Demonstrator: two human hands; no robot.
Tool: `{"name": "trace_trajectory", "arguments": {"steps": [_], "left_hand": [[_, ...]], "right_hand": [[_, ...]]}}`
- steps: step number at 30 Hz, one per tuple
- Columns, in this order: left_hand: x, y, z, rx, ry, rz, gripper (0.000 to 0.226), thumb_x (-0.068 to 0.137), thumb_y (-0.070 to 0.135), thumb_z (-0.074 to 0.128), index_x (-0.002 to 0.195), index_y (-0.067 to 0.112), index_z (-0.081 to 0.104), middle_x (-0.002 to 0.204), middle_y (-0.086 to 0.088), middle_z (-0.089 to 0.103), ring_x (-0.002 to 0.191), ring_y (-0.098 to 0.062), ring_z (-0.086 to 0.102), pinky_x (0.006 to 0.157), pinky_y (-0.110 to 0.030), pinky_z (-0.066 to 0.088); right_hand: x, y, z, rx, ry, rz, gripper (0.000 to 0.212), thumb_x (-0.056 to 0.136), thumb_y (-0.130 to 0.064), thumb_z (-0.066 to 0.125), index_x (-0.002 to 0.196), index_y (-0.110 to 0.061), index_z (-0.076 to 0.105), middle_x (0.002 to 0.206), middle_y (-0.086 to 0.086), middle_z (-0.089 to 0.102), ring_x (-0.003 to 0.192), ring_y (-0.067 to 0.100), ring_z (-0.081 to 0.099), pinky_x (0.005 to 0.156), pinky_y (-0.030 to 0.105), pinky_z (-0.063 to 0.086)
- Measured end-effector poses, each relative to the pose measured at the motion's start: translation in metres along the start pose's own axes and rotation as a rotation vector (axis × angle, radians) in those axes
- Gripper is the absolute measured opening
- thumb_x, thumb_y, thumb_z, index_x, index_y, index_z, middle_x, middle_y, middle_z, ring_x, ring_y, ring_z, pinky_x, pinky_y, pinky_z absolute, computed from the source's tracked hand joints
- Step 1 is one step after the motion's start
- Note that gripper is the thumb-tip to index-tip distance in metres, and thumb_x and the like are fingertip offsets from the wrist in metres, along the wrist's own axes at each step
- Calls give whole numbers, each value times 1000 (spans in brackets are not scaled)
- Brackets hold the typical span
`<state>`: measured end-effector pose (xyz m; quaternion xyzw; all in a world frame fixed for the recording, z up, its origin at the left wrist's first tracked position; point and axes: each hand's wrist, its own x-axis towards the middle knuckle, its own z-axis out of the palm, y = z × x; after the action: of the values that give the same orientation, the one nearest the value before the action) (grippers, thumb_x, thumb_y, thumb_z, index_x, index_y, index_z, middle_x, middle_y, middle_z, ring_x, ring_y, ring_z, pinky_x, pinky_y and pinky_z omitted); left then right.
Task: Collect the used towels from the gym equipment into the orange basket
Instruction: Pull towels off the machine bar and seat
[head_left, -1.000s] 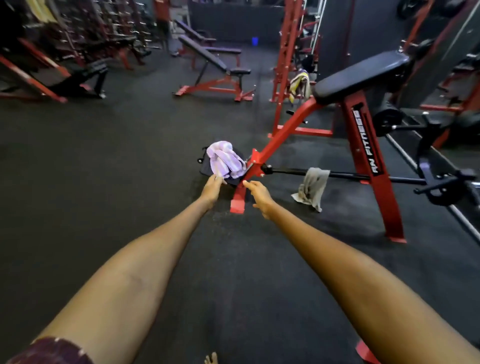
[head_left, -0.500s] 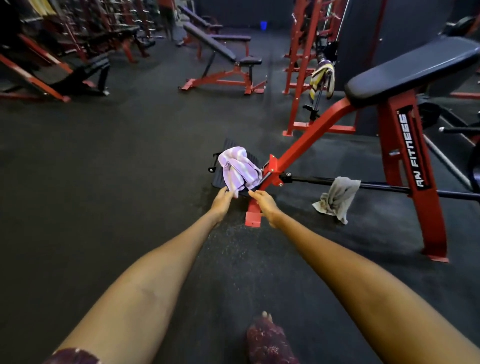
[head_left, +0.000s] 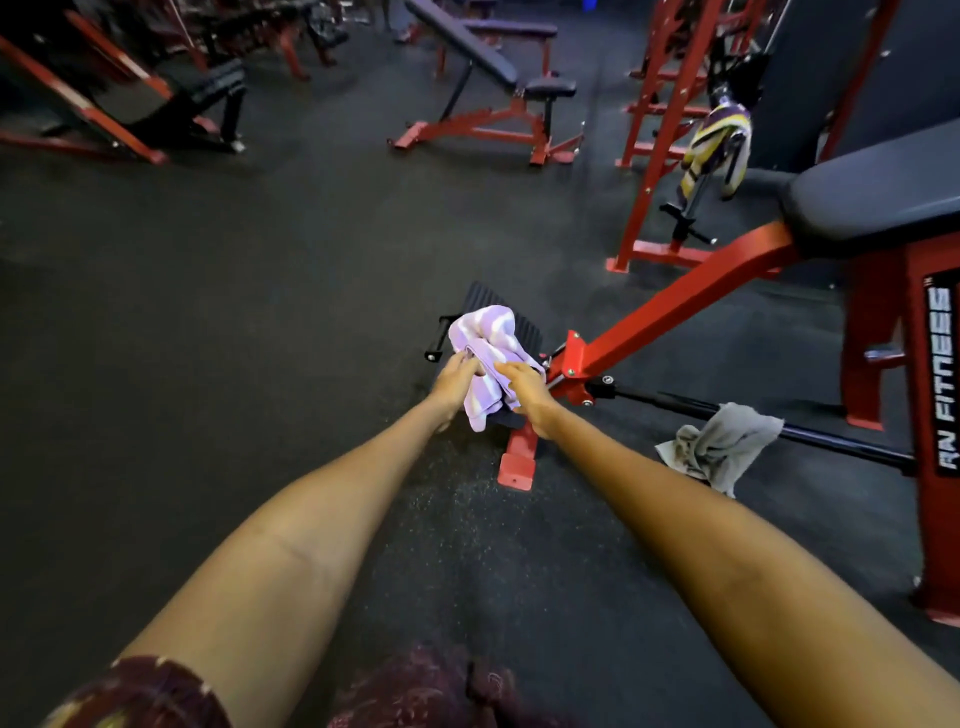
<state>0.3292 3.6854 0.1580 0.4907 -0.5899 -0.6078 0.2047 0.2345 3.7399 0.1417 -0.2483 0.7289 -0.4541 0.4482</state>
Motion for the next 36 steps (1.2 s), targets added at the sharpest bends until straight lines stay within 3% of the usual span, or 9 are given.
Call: {"name": "trace_trajectory", "arguments": {"steps": [3, 5, 8, 14, 17, 23, 27, 31, 36], "left_hand": [[44, -4, 8, 44, 14, -35, 28, 95, 9, 41, 68, 14, 47, 71, 9, 42, 68, -2, 40, 59, -10, 31], [66, -7, 12, 51, -19, -35, 23, 97, 8, 37, 97, -6, 56, 74, 2, 47, 75, -10, 46, 58, -9, 33], [109, -4, 20, 62, -57, -46, 38, 97, 7, 37, 132, -6, 43, 86, -2, 53, 92, -17, 50, 61, -9, 35], [228, -13, 26, 83, -110, -176, 55, 73, 24, 48, 122, -1, 50, 132, -19, 50, 111, -28, 51, 82, -30, 38], [290, -8, 29, 97, -137, -225, 57, 74, 22, 50, 127, 1, 48, 126, -17, 52, 111, -25, 49, 90, -33, 38], [397, -22, 29, 182, -169, -316, 56, 89, 0, 48, 143, 2, 33, 139, -16, 46, 130, -26, 43, 104, -29, 35], [449, -52, 36, 260, -195, -390, 55, 82, 16, 54, 135, 4, 45, 139, -12, 49, 126, -28, 48, 102, -34, 38], [494, -77, 44, 316, -207, -425, 53, 88, 7, 53, 140, 13, 43, 143, -8, 45, 129, -25, 45, 107, -32, 37], [552, -113, 54, 404, -230, -415, 53, 88, 5, 55, 139, 12, 44, 146, -9, 42, 130, -29, 45, 108, -39, 38]], "right_hand": [[34, -1, -5, 36, -24, 12, 16, 98, -20, 43, 93, -19, 58, 65, -5, 43, 57, 6, 38, 51, 19, 28], [58, 0, -8, 48, -35, 53, 20, 98, -21, 44, 82, -23, 55, 66, -7, 41, 57, 5, 36, 51, 18, 27], [101, -3, -16, 70, -16, 95, 19, 97, -26, 46, 107, -15, 57, 72, -4, 45, 64, 10, 41, 56, 23, 33], [206, -9, -22, 49, 11, 124, 38, 98, -24, 44, 130, -5, 53, 107, 5, 52, 99, 20, 47, 83, 33, 43], [264, -14, -19, 66, 53, 177, 37, 99, -22, 44, 131, -6, 52, 123, 11, 56, 103, 17, 46, 99, 37, 39], [366, -12, -5, 28, 46, 283, 35, 98, -15, 46, 125, 8, 51, 118, 20, 57, 98, 18, 45, 69, 24, 39], [414, 7, 0, -13, 16, 417, 42, 97, -20, 49, 134, 0, 47, 120, 7, 53, 117, 20, 49, 90, 24, 35], [462, 25, -6, -60, 32, 447, 38, 97, -13, 47, 133, -1, 46, 136, 12, 50, 128, 25, 45, 78, 16, 32], [528, 61, -3, -229, 16, 358, 35, 92, -10, 55, 126, -2, 55, 141, 14, 45, 132, 25, 42, 105, 26, 30]]}}
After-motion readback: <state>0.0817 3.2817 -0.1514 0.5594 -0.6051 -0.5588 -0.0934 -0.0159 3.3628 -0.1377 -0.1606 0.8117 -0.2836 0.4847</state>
